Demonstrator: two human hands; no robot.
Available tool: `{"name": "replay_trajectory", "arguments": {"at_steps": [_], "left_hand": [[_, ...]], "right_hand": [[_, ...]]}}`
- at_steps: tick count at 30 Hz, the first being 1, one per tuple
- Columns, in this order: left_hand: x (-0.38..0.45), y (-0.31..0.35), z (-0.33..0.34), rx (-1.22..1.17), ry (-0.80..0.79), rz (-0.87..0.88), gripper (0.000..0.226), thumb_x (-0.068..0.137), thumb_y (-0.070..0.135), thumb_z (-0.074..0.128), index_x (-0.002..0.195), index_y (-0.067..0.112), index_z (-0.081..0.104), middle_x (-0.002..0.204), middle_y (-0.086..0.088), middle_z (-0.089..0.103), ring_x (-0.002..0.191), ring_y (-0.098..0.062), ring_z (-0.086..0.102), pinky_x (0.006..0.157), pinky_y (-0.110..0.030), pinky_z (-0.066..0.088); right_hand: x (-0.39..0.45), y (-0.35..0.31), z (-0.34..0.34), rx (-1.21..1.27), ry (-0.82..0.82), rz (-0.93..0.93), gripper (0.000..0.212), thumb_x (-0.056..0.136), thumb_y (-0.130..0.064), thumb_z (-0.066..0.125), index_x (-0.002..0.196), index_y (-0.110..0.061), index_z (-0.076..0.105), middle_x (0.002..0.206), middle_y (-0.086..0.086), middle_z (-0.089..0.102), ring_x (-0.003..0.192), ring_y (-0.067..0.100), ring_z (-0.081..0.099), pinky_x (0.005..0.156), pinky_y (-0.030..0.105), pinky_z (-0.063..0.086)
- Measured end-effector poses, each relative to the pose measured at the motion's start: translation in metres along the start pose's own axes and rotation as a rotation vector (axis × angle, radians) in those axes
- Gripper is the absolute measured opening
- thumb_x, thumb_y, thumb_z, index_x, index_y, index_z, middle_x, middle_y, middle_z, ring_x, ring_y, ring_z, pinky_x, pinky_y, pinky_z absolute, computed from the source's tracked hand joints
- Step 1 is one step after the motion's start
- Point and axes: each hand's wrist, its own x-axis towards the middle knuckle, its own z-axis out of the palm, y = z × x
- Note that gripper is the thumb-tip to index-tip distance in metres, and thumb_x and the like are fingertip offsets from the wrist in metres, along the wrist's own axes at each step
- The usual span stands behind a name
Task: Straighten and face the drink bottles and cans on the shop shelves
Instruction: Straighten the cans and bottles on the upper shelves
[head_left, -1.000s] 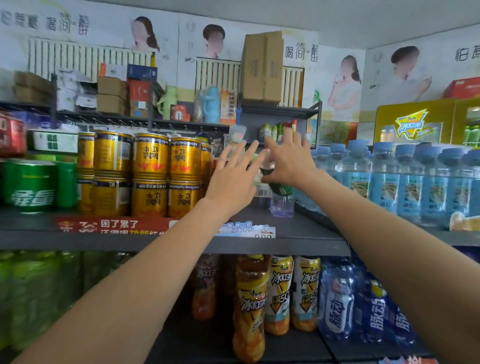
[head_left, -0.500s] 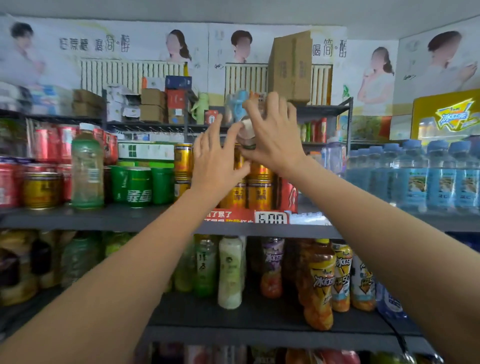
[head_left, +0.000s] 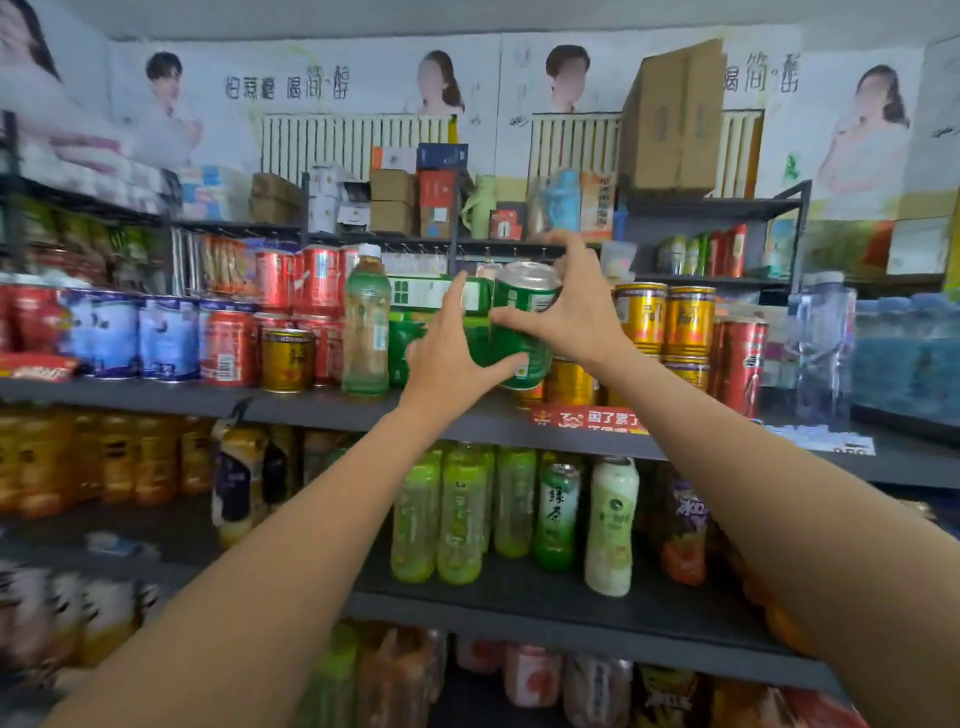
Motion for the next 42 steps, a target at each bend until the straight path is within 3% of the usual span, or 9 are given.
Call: {"name": "replay_trajectory", "arguments": {"at_steps": [4,8,14,18,23,31,35,38,42], "left_hand": [[-0.002,-0.018,0.006,-0.106,-0.134,-0.135,0.100,0.073,0.048,0.073,0.147,0.023,0.011,0.139,-0.001,0.045,0.129,-0.022,0.043,0.107,-0.049,0.034],[0.010,-0.033,0.008,-0.166,-0.120,-0.183,0.088,0.073,0.045,0.074,0.141,0.020,0.025,0.132,0.001,0.052,0.123,-0.022,0.049,0.104,-0.046,0.038],[0.040,-0.069,-0.013,0.156,-0.004,-0.016,0.069,0.074,0.047,0.071,0.129,0.014,0.045,0.125,-0.005,0.053,0.117,-0.023,0.049,0.097,-0.041,0.043],[0.044,-0.090,-0.028,0.511,-0.001,0.064,0.068,0.083,0.050,0.059,0.136,0.011,0.041,0.138,-0.006,0.041,0.130,-0.023,0.036,0.109,-0.041,0.029],[0.052,-0.115,-0.034,0.844,-0.097,0.300,0.060,0.091,0.037,0.050,0.143,0.015,0.030,0.152,-0.003,0.026,0.141,-0.019,0.021,0.114,-0.035,0.011],[0.062,-0.142,-0.027,0.800,-0.195,0.409,0.068,0.093,0.030,0.042,0.150,0.012,0.008,0.158,-0.003,0.011,0.146,-0.014,0.009,0.117,-0.035,-0.005],[0.064,-0.155,-0.031,0.779,-0.193,0.494,0.070,0.090,0.021,0.044,0.150,0.010,0.008,0.158,-0.005,0.011,0.146,-0.017,0.009,0.117,-0.036,-0.008],[0.066,-0.162,-0.031,0.784,-0.186,0.557,0.068,0.088,0.020,0.049,0.147,0.005,0.019,0.155,-0.010,0.021,0.145,-0.021,0.017,0.118,-0.040,-0.003],[0.062,-0.176,-0.028,0.804,-0.096,0.617,0.071,0.063,0.025,0.073,0.128,0.004,0.054,0.133,-0.013,0.055,0.128,-0.025,0.049,0.110,-0.046,0.029]], "right_hand": [[0.012,-0.001,0.026,0.046,-0.048,0.048,0.084,0.062,-0.036,0.084,0.129,-0.014,0.037,0.120,0.008,0.047,0.105,0.019,0.049,0.090,0.029,0.043],[0.026,0.004,0.051,0.116,-0.081,0.106,0.081,0.063,-0.040,0.083,0.127,-0.018,0.038,0.124,0.009,0.049,0.110,0.021,0.051,0.097,0.040,0.046],[0.058,0.006,0.085,-0.018,-0.093,0.147,0.075,0.066,-0.048,0.078,0.123,-0.014,0.044,0.123,0.006,0.053,0.113,0.024,0.051,0.095,0.036,0.045],[0.070,0.005,0.105,-0.170,-0.221,0.132,0.058,0.067,-0.045,0.078,0.104,-0.009,0.052,0.112,0.007,0.060,0.106,0.025,0.054,0.089,0.036,0.044],[0.070,0.019,0.124,-0.287,-0.391,0.208,0.059,0.069,-0.037,0.080,0.110,-0.004,0.052,0.115,0.011,0.059,0.107,0.026,0.055,0.082,0.032,0.042],[0.060,0.037,0.155,-0.297,-0.360,0.279,0.057,0.075,-0.039,0.074,0.112,-0.002,0.051,0.108,0.011,0.060,0.100,0.026,0.056,0.080,0.032,0.044],[0.050,0.034,0.178,-0.678,-0.328,0.035,0.043,0.090,-0.035,0.053,0.116,-0.002,0.048,0.119,0.018,0.055,0.110,0.033,0.051,0.092,0.039,0.040],[0.039,0.034,0.188,-0.850,-0.295,-0.163,0.049,0.092,-0.027,0.047,0.132,0.000,0.043,0.139,0.022,0.044,0.126,0.037,0.043,0.106,0.044,0.036],[0.030,0.034,0.186,-0.932,-0.449,-0.175,0.077,0.088,-0.034,0.053,0.148,-0.001,0.018,0.152,0.022,0.021,0.141,0.036,0.021,0.118,0.044,0.018]]}}
